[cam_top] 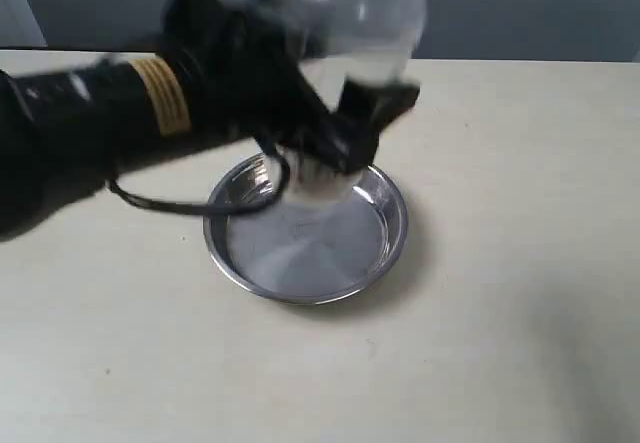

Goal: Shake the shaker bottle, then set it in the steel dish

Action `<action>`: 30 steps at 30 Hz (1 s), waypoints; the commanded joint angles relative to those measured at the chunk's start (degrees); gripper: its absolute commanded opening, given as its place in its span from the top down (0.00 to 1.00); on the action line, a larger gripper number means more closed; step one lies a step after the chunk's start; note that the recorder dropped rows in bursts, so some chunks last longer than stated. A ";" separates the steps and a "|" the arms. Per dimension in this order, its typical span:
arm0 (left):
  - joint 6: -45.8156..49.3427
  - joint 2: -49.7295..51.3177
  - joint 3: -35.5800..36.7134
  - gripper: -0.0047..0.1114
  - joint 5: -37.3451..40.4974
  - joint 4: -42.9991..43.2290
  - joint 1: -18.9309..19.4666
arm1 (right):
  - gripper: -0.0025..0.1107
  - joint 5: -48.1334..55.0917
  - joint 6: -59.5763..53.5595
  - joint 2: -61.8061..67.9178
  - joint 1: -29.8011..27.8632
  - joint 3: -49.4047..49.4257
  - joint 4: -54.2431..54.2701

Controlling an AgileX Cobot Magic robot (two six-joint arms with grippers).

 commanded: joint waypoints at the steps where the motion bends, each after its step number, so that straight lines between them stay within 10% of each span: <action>1: 0.44 8.03 4.25 0.96 0.45 -7.23 2.65 | 0.98 -0.44 0.00 -0.25 0.11 0.12 -0.05; 7: 0.88 -5.98 -8.66 0.96 1.52 5.31 2.20 | 0.98 -0.44 0.00 -0.25 0.11 0.12 -0.05; 13: 0.04 8.06 4.45 0.96 5.08 -10.73 3.45 | 0.98 -0.44 0.00 -0.25 0.11 0.12 -0.05; 17: 1.86 -2.68 -3.23 0.96 -0.71 1.01 0.61 | 0.98 -0.44 0.00 -0.25 0.11 0.12 -0.05; 23: -0.29 8.44 3.23 0.96 3.09 -7.96 3.85 | 0.98 -0.44 0.00 -0.25 0.11 0.12 -0.05; 30: -1.39 0.66 -4.03 0.96 5.02 1.54 2.90 | 0.98 -0.44 0.00 -0.25 0.11 0.12 -0.05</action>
